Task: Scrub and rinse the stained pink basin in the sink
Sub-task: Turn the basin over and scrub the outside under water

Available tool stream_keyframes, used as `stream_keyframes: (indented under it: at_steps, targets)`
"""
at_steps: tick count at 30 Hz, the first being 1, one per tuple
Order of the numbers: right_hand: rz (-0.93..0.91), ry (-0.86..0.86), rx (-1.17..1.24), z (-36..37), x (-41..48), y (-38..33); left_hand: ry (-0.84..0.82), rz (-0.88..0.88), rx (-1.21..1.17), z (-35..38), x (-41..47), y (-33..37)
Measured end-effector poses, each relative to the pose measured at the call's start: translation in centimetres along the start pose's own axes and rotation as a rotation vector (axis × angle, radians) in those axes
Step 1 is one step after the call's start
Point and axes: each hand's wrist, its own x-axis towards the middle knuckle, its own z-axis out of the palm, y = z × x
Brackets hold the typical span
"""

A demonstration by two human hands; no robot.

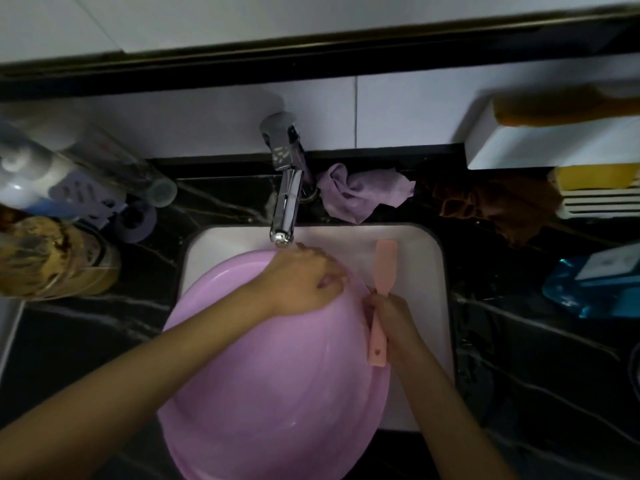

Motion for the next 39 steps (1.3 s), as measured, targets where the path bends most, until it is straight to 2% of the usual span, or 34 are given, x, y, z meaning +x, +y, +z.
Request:
stream_keyframes:
  at_steps: [2,4,5,8,9,12,14,15,18,19,21,23,25,27,29,30,31,33,34,36,39]
  targets:
    - [-0.006,0.004,-0.015,0.0,-0.1,-0.3,0.005,-0.165,-0.061,-0.2,0.5,-1.6]
    - [-0.014,0.018,-0.026,0.0,-0.2,-0.4,0.038,-0.256,-0.034,-0.2,0.8,-2.4]
    - [-0.016,0.028,-0.031,0.0,-0.2,-0.4,0.033,-0.233,-0.017,-0.1,0.7,-1.8]
    - [-0.021,0.032,-0.023,0.0,0.0,-0.2,0.005,0.010,0.049,0.4,0.1,1.2]
    - [-0.022,0.030,-0.023,0.0,0.0,-0.3,-0.029,-0.001,0.019,0.2,0.1,1.3]
    - [-0.008,0.008,-0.003,0.1,0.2,-0.4,-0.057,-0.246,-0.135,-0.2,0.9,-2.2]
    - [-0.004,0.010,0.000,0.0,0.3,-0.4,-0.064,-0.348,-0.119,-0.2,0.9,-3.1]
    - [0.000,0.026,-0.017,-0.1,0.3,-0.3,-0.053,-0.306,-0.073,-0.1,0.8,-2.3]
    - [0.000,0.054,-0.050,-0.3,0.4,-0.3,-0.019,-0.014,0.064,0.0,0.1,1.6]
    - [0.002,0.045,-0.050,-0.1,0.5,-0.3,-0.031,0.005,0.048,0.1,0.0,1.6]
    - [0.008,0.035,-0.038,0.0,0.7,-0.4,-0.049,-0.105,-0.057,0.0,0.4,-0.4]
    - [0.009,0.026,-0.020,-0.1,1.0,-0.6,-0.021,-0.343,-0.222,0.2,0.9,-3.4]
    - [0.010,0.034,-0.049,-0.1,1.0,-0.4,-0.011,-0.422,-0.171,0.2,0.7,-3.5]
    - [-0.002,0.046,-0.069,-0.2,1.3,0.0,0.027,-0.165,-0.017,0.4,0.3,-0.6]
    - [0.004,0.031,-0.027,-0.1,1.2,0.2,0.052,0.104,0.008,0.7,-0.4,2.1]
    - [0.007,0.024,-0.018,-0.1,1.4,0.2,0.040,0.155,-0.058,0.7,-0.5,2.2]
    - [0.012,0.019,-0.035,-0.1,1.4,0.3,0.019,0.126,-0.231,0.3,-0.8,1.8]
    - [0.016,0.024,-0.065,-0.3,1.6,0.2,0.065,-0.015,-0.594,-0.7,-2.0,-0.1]
    - [0.020,0.024,-0.058,-0.4,1.7,0.2,0.125,-0.076,-0.618,-1.1,-3.0,-1.1]
    - [0.028,0.026,-0.056,-0.4,1.7,0.3,0.170,-0.150,-0.393,-0.9,-5.8,-3.0]
    - [0.036,0.035,-0.077,-0.3,1.7,0.2,0.067,-0.239,-0.050,0.5,-9.1,-3.3]
